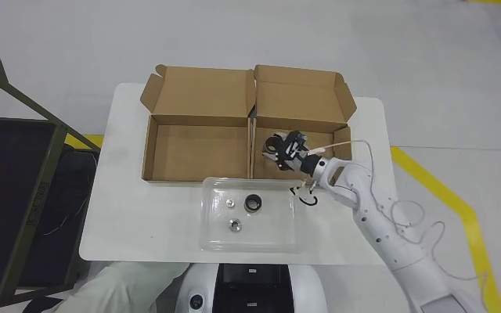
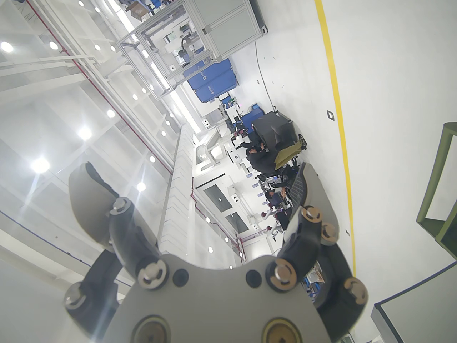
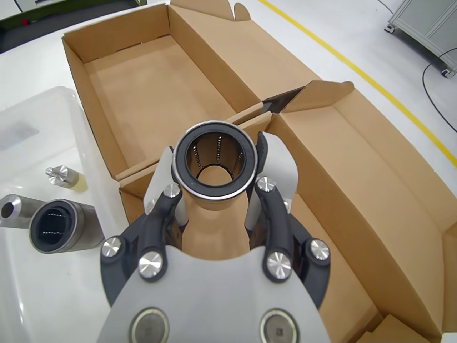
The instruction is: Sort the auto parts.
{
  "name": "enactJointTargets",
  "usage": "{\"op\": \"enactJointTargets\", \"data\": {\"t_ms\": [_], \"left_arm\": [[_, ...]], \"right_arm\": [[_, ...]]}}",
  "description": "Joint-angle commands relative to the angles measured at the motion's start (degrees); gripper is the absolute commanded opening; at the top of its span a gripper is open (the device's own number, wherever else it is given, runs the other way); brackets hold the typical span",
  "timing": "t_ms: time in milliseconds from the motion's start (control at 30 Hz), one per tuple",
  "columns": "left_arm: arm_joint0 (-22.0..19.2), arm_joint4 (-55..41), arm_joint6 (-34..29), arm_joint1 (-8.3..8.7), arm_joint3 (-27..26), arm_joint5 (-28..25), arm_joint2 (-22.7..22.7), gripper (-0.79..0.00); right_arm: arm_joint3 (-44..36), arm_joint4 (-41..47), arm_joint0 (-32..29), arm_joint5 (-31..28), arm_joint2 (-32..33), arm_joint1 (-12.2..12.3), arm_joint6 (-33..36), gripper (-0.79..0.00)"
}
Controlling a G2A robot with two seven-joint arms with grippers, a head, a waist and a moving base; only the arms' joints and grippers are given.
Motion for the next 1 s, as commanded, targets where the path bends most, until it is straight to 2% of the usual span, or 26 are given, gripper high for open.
{"op": "enactJointTargets", "data": {"t_ms": [0, 367, 833, 867, 900, 967], "left_arm": [[0.0, 0.0, 0.0, 0.00, 0.0, 0.0, 0.0, 0.000], [0.0, 0.0, 0.0, 0.00, 0.0, 0.0, 0.0, 0.000], [0.0, 0.0, 0.0, 0.00, 0.0, 0.0, 0.0, 0.000], [0.0, 0.0, 0.0, 0.00, 0.0, 0.0, 0.0, 0.000], [0.0, 0.0, 0.0, 0.00, 0.0, 0.0, 0.0, 0.000], [0.0, 0.0, 0.0, 0.00, 0.0, 0.0, 0.0, 0.000]], "right_arm": [[1.7, 0.0, 0.9, 0.4, -0.7, -0.3, 0.4, -0.785], [8.3, 1.5, 4.3, 1.6, -3.8, -1.9, 2.7, -0.785], [10.6, 5.0, 5.7, 0.2, -4.3, -2.7, 8.3, -0.785], [10.7, 5.2, 5.8, 0.1, -4.3, -2.7, 8.6, -0.773], [10.8, 5.3, 5.9, 0.0, -4.3, -2.7, 9.0, -0.702], [10.9, 5.4, 6.0, -0.3, -4.3, -2.8, 9.4, -0.613]]}}
